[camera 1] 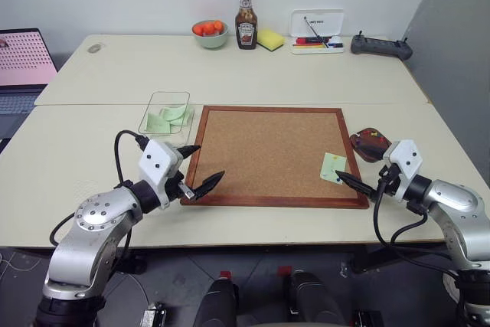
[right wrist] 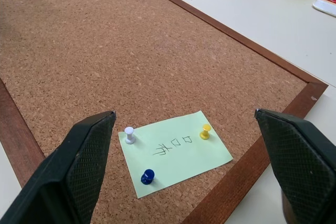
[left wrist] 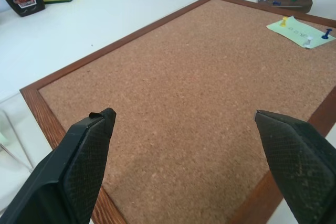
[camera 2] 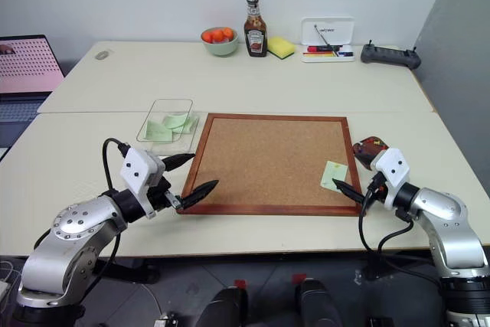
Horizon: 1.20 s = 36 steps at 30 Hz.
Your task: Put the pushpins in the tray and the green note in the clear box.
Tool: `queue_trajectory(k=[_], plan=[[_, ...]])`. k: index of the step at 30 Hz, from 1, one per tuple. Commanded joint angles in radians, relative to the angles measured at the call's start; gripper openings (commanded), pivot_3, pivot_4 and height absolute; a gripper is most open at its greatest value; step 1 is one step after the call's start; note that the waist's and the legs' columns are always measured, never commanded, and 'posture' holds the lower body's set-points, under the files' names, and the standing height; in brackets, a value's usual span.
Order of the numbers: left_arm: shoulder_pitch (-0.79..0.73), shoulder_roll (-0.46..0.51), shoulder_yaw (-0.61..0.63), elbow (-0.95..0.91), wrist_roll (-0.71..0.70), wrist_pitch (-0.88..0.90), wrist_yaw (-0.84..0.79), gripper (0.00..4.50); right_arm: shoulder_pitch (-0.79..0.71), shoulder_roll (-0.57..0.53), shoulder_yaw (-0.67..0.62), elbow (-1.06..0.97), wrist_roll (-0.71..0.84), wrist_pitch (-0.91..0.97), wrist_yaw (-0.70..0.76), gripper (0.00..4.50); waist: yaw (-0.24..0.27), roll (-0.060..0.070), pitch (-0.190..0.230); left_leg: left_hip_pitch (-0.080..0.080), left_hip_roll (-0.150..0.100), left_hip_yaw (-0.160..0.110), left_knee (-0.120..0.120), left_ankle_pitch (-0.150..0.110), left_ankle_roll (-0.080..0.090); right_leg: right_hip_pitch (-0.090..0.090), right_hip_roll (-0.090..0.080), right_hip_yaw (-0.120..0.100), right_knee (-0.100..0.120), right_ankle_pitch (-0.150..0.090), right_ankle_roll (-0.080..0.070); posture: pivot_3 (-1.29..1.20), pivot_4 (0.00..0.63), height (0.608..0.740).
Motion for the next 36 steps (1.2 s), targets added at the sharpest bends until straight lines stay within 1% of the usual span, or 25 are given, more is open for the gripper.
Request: queue_trajectory(k=[1, 7, 10, 13, 15, 16, 18, 23, 24, 27, 28, 29, 31, 32, 36], plan=[[-0.047, -0.003, 0.005, 0.012, -0.026, -0.014, -0.019, 4.46, 0.006, -0.001, -0.018, -0.061, 0.013, 0.002, -0.014, 4.5, 0.0, 0.0, 0.0, 0.0, 0.0, 0.0, 0.0, 0.0, 0.0, 0.0, 0.0, 0.0, 0.0, 0.0, 0.0, 0.0, 0.15, 0.74], [-0.089, -0.015, -0.035, 0.025, -0.038, -0.017, -0.054, 4.46, 0.009, 0.005, -0.012, -0.085, 0.016, 0.013, -0.025, 4.5, 0.0, 0.0, 0.0, 0.0, 0.0, 0.0, 0.0, 0.0, 0.0, 0.0, 0.0, 0.0, 0.0, 0.0, 0.0, 0.0, 0.15, 0.74], [-0.112, -0.02, -0.076, 0.048, -0.022, -0.027, -0.073, 4.07, 0.013, 0.008, -0.008, -0.093, 0.015, 0.016, -0.026, 4.5, 0.0, 0.0, 0.0, 0.0, 0.0, 0.0, 0.0, 0.0, 0.0, 0.0, 0.0, 0.0, 0.0, 0.0, 0.0, 0.0, 0.15, 0.74], [-0.152, -0.032, -0.137, 0.094, 0.002, -0.04, -0.098, 3.5, 0.019, 0.012, -0.006, -0.098, 0.013, 0.022, -0.03, 4.5, 0.0, 0.0, 0.0, 0.001, 0.0, 0.0, 0.0, 0.0, 0.0, 0.001, 0.0, 0.0, 0.0, 0.0, 0.0, 0.0, 0.15, 0.74], [-0.187, -0.051, -0.177, 0.128, 0.013, -0.047, -0.111, 3.2, 0.022, 0.012, -0.005, -0.099, 0.011, 0.028, -0.035, 4.5, 0.001, 0.0, 0.0, 0.001, 0.0, 0.0, 0.0, 0.0, 0.0, 0.001, 0.0, 0.0, 0.0, 0.0, 0.0, 0.0, 0.15, 0.74], [-0.202, -0.059, -0.197, 0.142, 0.018, -0.05, -0.12, 2.88, 0.023, 0.012, -0.003, -0.099, 0.009, 0.03, -0.036, 4.5, 0.001, 0.0, 0.0, 0.001, 0.0, 0.0, 0.001, 0.0, 0.0, 0.002, 0.0, 0.0, 0.0, 0.0, 0.0, 0.0, 0.15, 0.74], [-0.235, -0.08, -0.24, 0.177, 0.032, -0.06, -0.141, 2.61, 0.02, 0.014, 0.002, -0.103, 0.007, 0.041, -0.042, 4.5, 0.001, 0.0, 0.0, 0.001, -0.001, 0.0, 0.001, 0.0, 0.0, 0.002, 0.0, 0.0, 0.0, 0.0, 0.001, 0.0, 0.15, 0.74], [-0.321, -0.136, -0.344, 0.32, 0.104, -0.112, -0.174, 1.7, 0.003, 0.012, 0.018, -0.108, -0.007, 0.096, -0.077, 4.5, -0.001, 0.0, 0.0, 0.002, -0.001, 0.0, 0.001, 0.0, 0.0, 0.003, 0.0, 0.0, 0.0, 0.001, 0.002, 0.0, 0.15, 0.74], [-0.337, -0.154, -0.357, 0.352, 0.112, -0.118, -0.175, 1.41, -0.001, 0.013, 0.02, -0.109, -0.01, 0.109, -0.086, 4.5, -0.001, 0.0, 0.0, 0.002, -0.001, 0.0, 0.001, 0.0, 0.0, 0.003, 0.0, 0.0, 0.0, 0.002, 0.004, 0.0, 0.15, 0.74], [-0.397, -0.218, -0.392, 0.464, 0.14, -0.138, -0.177, 0.89, -0.024, 0.018, 0.029, -0.115, -0.016, 0.165, -0.123, 4.5, -0.001, 0.0, 0.0, 0.002, -0.001, 0.0, 0.001, 0.0, 0.0, 0.003, 0.0, 0.0, 0.0, 0.003, 0.005, 0.0, 0.15, 0.74], [-0.407, -0.229, -0.399, 0.486, 0.149, -0.146, -0.18, 0.64, -0.028, 0.019, 0.03, -0.118, -0.018, 0.177, -0.131, 4.5, -0.001, 0.0, 0.0, 0.002, -0.001, 0.0, 0.001, 0.0, 0.0, 0.003, 0.0, 0.0, 0.0, 0.003, 0.005, 0.0, 0.15, 0.74], [-0.416, -0.242, -0.405, 0.513, 0.16, -0.157, -0.181, 0.53, -0.034, 0.02, 0.031, -0.117, -0.02, 0.187, -0.14, 4.5, -0.002, 0.0, 0.0, 0.002, -0.001, 0.0, 0.001, 0.0, 0.0, 0.003, 0.0, 0.0, 0.0, 0.003, 0.005, 0.0, 0.15, 0.74], [-0.429, -0.255, -0.428, 0.554, 0.186, -0.177, -0.189, 0.12, -0.045, 0.02, 0.03, -0.113, -0.018, 0.212, -0.15, 4.5, -0.001, 0.0, 0.0, 0.002, -0.001, -0.001, 0.001, 0.0, 0.0, 0.003, 0.0, 0.0, 0.0, 0.003, 0.006, 0.0, 0.15, 0.74], [-0.433, -0.26, -0.44, 0.571, 0.197, -0.184, -0.199, 0.02, -0.05, 0.019, 0.029, -0.106, -0.018, 0.218, -0.152, 4.5, -0.002, 0.0, 0.0, 0.002, -0.001, -0.001, 0.001, 0.0, 0.0, 0.003, 0.0, 0.0, 0.0, 0.004, 0.006, 0.0, 0.15, 0.74], [-0.434, -0.282, -0.463, 0.654, 0.226, -0.202, -0.214, 0.02, -0.107, 0.013, 0.035, -0.055, -0.017, 0.261, -0.158, 4.5, -0.002, 0.0, 0.0, 0.002, -0.001, 0.0, 0.001, 0.0, 0.0, 0.003, 0.0, 0.0, 0.0, 0.004, 0.006, 0.0, 0.15, 0.74]])
